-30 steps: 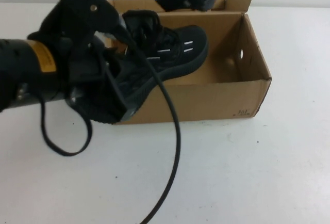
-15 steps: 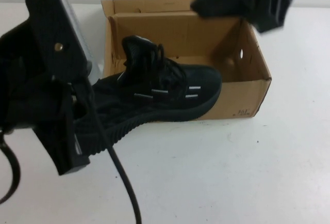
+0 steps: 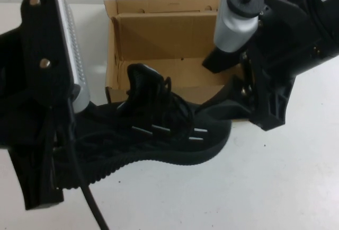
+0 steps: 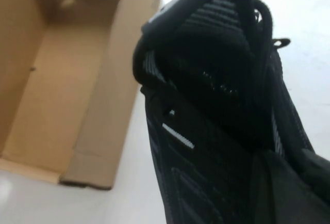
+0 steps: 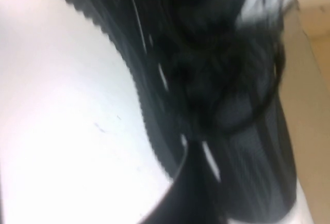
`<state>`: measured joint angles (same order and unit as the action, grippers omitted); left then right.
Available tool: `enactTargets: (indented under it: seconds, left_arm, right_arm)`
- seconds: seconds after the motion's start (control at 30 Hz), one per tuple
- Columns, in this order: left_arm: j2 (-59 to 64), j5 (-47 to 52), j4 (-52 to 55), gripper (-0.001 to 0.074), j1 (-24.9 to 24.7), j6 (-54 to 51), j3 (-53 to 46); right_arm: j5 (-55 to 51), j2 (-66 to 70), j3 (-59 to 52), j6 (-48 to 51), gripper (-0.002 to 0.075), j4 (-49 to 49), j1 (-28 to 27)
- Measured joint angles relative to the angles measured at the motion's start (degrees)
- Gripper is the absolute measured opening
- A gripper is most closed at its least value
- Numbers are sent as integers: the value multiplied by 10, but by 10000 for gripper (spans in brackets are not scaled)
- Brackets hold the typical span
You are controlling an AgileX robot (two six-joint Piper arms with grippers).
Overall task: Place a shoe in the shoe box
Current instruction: Hand over the shoe
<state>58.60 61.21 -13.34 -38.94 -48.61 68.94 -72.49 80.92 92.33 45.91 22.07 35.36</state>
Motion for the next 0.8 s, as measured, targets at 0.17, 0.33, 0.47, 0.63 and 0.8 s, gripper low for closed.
enactTargets:
  seconds: [0.17, 0.33, 0.47, 0.63, 0.8]
  left_arm:
    - [0, -6, -34, 20, 0, -17, 0]
    - [0, -8, -41, 20, 0, -21, 0]
    - [0, -8, -52, 20, 0, -30, 0]
    - [0, -8, -61, 20, 0, -42, 0]
    - [0, -15, -61, 20, 0, -43, 0]
  right_arm:
    - [2, 0, 0, 31, 586, 45, 9]
    - [2, 11, 0, 37, 594, 53, 9]
    - [2, 29, 0, 39, 594, 75, 9]
    - [5, 53, 0, 39, 594, 104, 9]
    - [5, 59, 0, 39, 493, 107, 9]
